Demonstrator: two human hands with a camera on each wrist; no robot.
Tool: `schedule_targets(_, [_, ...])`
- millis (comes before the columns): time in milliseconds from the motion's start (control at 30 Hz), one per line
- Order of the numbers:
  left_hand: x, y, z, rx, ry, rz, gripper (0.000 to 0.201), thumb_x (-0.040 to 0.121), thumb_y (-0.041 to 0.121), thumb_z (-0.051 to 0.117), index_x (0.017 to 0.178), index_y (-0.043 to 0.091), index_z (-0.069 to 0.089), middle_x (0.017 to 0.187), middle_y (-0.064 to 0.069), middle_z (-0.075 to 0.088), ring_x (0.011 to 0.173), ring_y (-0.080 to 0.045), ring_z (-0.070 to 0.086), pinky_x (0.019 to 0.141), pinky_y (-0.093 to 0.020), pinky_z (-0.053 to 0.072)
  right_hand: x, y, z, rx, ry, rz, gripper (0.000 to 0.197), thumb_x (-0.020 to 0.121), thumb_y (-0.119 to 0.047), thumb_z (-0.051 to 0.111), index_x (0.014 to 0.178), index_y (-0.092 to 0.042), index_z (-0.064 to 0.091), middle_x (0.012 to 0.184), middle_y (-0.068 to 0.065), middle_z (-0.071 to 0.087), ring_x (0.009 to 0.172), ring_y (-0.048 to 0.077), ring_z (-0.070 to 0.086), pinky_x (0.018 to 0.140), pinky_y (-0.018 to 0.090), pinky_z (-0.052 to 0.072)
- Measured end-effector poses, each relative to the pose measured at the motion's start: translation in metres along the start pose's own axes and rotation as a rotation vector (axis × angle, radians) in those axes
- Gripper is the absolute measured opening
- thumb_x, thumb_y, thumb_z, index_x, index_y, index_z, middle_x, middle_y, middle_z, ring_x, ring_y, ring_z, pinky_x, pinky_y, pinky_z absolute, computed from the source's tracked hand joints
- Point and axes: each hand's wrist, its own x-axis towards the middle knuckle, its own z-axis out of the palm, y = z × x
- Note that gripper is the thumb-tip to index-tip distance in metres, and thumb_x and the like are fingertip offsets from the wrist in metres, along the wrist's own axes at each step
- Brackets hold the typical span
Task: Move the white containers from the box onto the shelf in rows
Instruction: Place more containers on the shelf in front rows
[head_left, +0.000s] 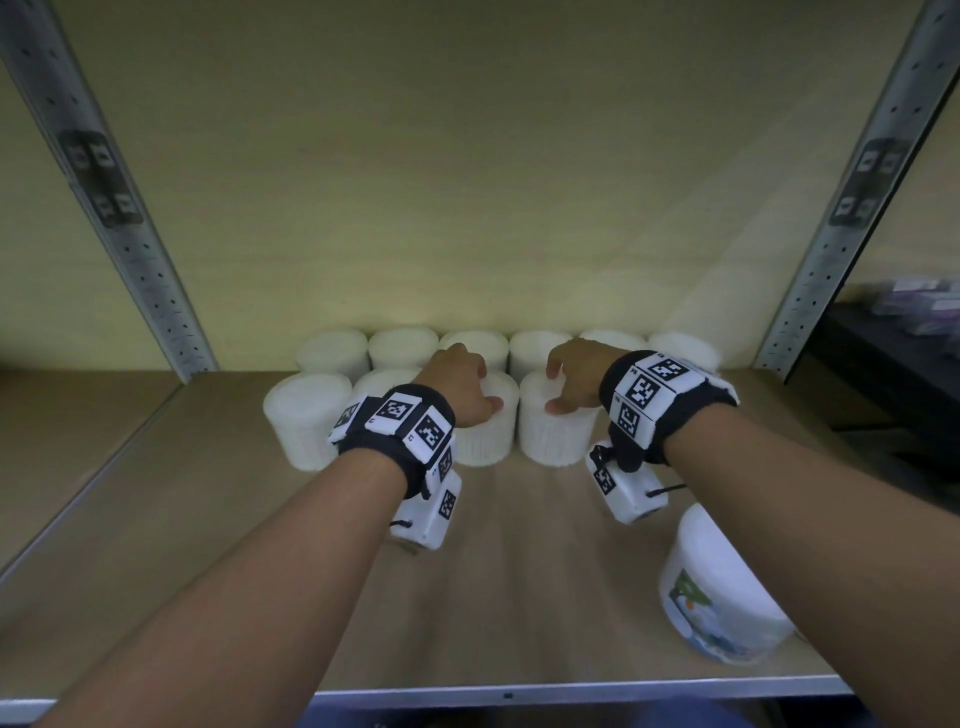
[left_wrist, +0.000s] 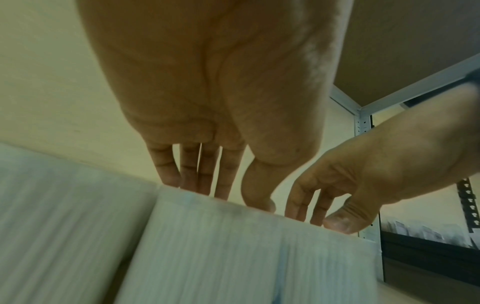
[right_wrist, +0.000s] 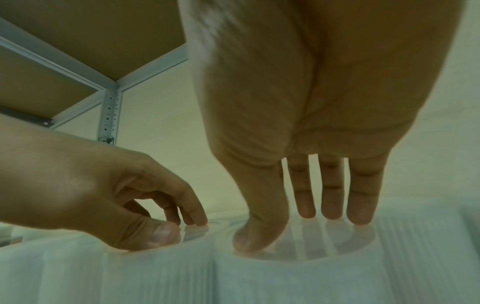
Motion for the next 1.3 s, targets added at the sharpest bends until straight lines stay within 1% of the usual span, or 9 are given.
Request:
schedule_targets(133, [0.0, -0.001, 0.002, -0.002, 0.003, 0.006, 0.056, 0.089, 0.04, 0.057, 0.136, 0.012, 0.046, 0.138, -0.01, 0.042, 0.128, -0.027, 0.041, 0.106, -0.037, 0.038, -0.001, 0.002, -0.003, 0.016, -0.045, -0.024, 0.059, 0.09, -0.018, 0.064, 0.143, -0.01, 0.04, 0.148, 0.007, 0.039, 0.133, 0.023, 0.043, 0.105, 0.029, 0.038])
schedule_targets(267, [0.0, -0.002, 0.002, 0.0, 0.005, 0.011, 0.057, 0.089, 0.041, 0.057, 0.136, 0.012, 0.046, 0.138, -0.011, 0.042, 0.128, -0.027, 0.041, 0.106, -0.037, 0.038, -0.003, 0.006, -0.003, 0.063, -0.066, -0.047, 0.059, 0.09, -0.009, 0.06, 0.145, -0.016, 0.039, 0.149, 0.005, 0.035, 0.134, 0.023, 0.041, 0.104, 0.028, 0.038])
schedule_targets(333, [0.0, -0.002, 0.003, -0.003, 0.003, 0.01, 0.057, 0.089, 0.041, 0.057, 0.137, 0.012, 0.045, 0.138, -0.011, 0.041, 0.128, -0.027, 0.04, 0.106, -0.037, 0.038, -0.002, 0.005, -0.002, 0.086, -0.052, -0.046, 0.058, 0.091, -0.014, 0.058, 0.145, -0.019, 0.038, 0.149, 0.004, 0.036, 0.133, 0.024, 0.041, 0.105, 0.03, 0.038])
schedule_targets(400, [0.0, -0.002, 0.003, -0.005, -0.001, 0.01, 0.057, 0.089, 0.041, 0.057, 0.137, 0.012, 0.045, 0.138, -0.011, 0.041, 0.128, -0.027, 0.04, 0.106, -0.037, 0.037, 0.0, 0.005, 0.003, 0.055, 0.013, -0.029, 0.056, 0.092, -0.03, 0.056, 0.144, -0.022, 0.037, 0.147, 0.006, 0.037, 0.132, 0.028, 0.041, 0.108, 0.034, 0.038])
schedule_targets(500, [0.0, -0.002, 0.003, -0.011, 0.001, 0.011, 0.057, 0.089, 0.041, 0.057, 0.136, 0.012, 0.045, 0.137, -0.011, 0.042, 0.128, -0.027, 0.04, 0.106, -0.038, 0.038, 0.0, 0.003, 0.009, 0.01, 0.047, -0.004, 0.057, 0.093, -0.041, 0.052, 0.144, -0.018, 0.037, 0.145, 0.011, 0.037, 0.13, 0.031, 0.041, 0.107, 0.037, 0.036])
schedule_targets(600, [0.0, -0.003, 0.004, -0.018, 0.004, 0.011, 0.056, 0.089, 0.042, 0.058, 0.136, 0.013, 0.046, 0.136, -0.01, 0.042, 0.127, -0.026, 0.04, 0.106, -0.038, 0.038, -0.002, 0.002, 0.009, -0.002, 0.045, -0.001, 0.054, 0.095, -0.04, 0.05, 0.141, -0.013, 0.04, 0.143, 0.014, 0.04, 0.129, 0.029, 0.043, 0.107, 0.035, 0.034])
schedule_targets(933, [0.0, -0.004, 0.004, -0.021, 0.001, 0.008, 0.056, 0.089, 0.042, 0.057, 0.136, 0.014, 0.045, 0.137, -0.01, 0.041, 0.128, -0.026, 0.039, 0.106, -0.037, 0.038, -0.002, 0.002, 0.008, -0.01, 0.033, -0.022, 0.055, 0.094, -0.037, 0.054, 0.143, -0.015, 0.04, 0.145, 0.01, 0.039, 0.131, 0.028, 0.043, 0.107, 0.034, 0.035])
schedule_targets(1200, [-0.001, -0.003, 0.004, -0.019, -0.005, 0.001, 0.057, 0.089, 0.042, 0.057, 0.136, 0.014, 0.045, 0.138, -0.01, 0.04, 0.129, -0.026, 0.038, 0.107, -0.037, 0.037, -0.002, 0.006, 0.004, 0.1, -0.04, -0.096, 0.057, 0.089, -0.008, 0.057, 0.142, -0.024, 0.043, 0.144, 0.005, 0.042, 0.127, 0.024, 0.048, 0.098, 0.029, 0.044])
schedule_targets(1300, [-0.001, -0.002, 0.003, -0.013, -0.015, 0.0, 0.057, 0.09, 0.042, 0.056, 0.137, 0.014, 0.044, 0.139, -0.01, 0.04, 0.13, -0.027, 0.038, 0.107, -0.037, 0.036, -0.004, 0.007, 0.003, 0.138, 0.027, -0.065, 0.055, 0.088, -0.019, 0.06, 0.14, -0.025, 0.044, 0.144, 0.004, 0.043, 0.129, 0.025, 0.045, 0.099, 0.029, 0.042])
